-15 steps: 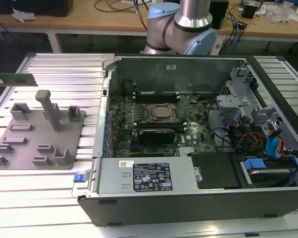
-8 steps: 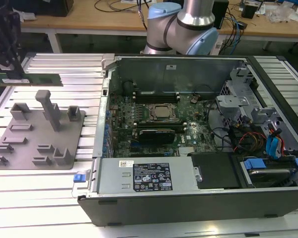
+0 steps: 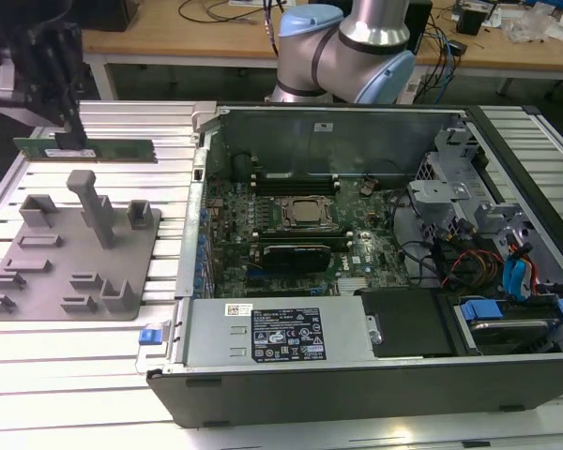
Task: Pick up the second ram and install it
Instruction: 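Pick up the second ram and move it above second insertion slot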
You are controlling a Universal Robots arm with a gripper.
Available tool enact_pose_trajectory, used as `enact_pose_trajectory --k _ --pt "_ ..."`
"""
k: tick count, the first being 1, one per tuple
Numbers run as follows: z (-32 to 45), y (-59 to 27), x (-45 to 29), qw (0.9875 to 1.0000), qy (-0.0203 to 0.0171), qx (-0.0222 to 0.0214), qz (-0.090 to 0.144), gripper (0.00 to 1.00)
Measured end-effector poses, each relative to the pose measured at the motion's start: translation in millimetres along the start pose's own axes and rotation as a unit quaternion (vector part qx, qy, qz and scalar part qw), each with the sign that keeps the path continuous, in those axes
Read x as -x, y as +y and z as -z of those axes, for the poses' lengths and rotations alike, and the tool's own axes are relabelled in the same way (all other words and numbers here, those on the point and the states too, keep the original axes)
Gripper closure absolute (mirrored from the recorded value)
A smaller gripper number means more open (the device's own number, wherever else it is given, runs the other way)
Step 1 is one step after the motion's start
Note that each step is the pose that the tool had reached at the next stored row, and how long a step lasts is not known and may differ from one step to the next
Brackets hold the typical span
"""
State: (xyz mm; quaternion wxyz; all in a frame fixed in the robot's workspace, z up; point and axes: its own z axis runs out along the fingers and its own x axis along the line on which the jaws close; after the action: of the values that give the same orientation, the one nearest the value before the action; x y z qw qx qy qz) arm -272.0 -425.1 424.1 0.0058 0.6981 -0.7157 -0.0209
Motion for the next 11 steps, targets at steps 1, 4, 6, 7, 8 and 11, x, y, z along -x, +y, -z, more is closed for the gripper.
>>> enact_pose_trajectory --k 1,4,6,7,8,11 --pt "0.1 -3.8 0.1 1.0000 0.0000 0.0000 0.000 0.91" --pt "0.8 -21.1 0.5 1.0000 0.0000 0.0000 0.000 0.91" --pt "1.3 -36.8 1.0 1.0000 0.0000 0.0000 0.000 0.91" --pt "1.6 -43.3 1.1 1.0000 0.0000 0.0000 0.000 0.91" --pt "1.7 -47.4 1.2 1.0000 0.0000 0.0000 0.000 0.91" --pt "2.2 -65.0 1.7 1.0000 0.0000 0.0000 0.000 0.91"
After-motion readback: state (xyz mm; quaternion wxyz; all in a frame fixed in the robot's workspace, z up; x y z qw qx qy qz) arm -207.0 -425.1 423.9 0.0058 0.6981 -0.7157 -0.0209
